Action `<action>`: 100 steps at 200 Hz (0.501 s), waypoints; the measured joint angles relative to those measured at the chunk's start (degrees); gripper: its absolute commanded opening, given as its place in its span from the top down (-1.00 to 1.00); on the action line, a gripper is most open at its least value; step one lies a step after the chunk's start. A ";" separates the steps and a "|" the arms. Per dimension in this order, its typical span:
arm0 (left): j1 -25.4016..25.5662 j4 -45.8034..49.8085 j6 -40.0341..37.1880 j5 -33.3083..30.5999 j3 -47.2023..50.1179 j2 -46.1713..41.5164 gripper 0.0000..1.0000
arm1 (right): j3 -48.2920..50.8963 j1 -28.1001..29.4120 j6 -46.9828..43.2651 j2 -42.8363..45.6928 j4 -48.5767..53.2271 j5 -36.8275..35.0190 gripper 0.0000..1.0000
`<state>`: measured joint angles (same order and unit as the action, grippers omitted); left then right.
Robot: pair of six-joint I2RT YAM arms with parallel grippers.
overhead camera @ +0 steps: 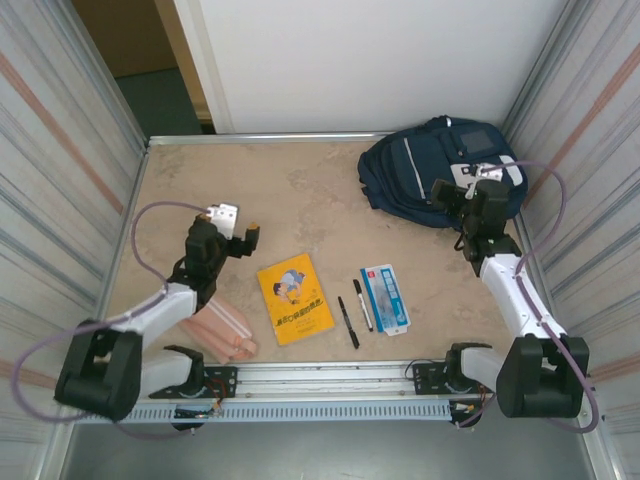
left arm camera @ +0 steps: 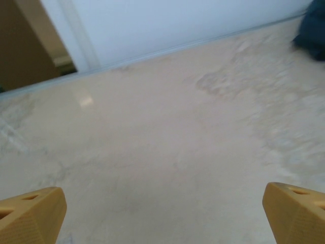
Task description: Pack books, pencil case, and school supplies into a backpack
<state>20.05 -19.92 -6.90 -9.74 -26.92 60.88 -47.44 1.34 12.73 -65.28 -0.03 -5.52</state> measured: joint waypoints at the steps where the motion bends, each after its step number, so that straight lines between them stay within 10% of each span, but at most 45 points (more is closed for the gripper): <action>1: 0.13 0.39 0.02 0.00 -0.11 -0.35 -0.97 | -0.13 0.09 0.00 0.00 0.15 0.02 -0.94; 100: -2.47 41.00 20.39 -1.33 -10.93 -26.38 -0.97 | -20.65 6.45 -1.66 -22.75 14.12 5.38 -0.72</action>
<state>17.58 21.08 13.50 -11.07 -37.85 34.50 -68.10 7.79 11.07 -88.03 14.09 -0.14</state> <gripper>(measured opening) 0.987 0.859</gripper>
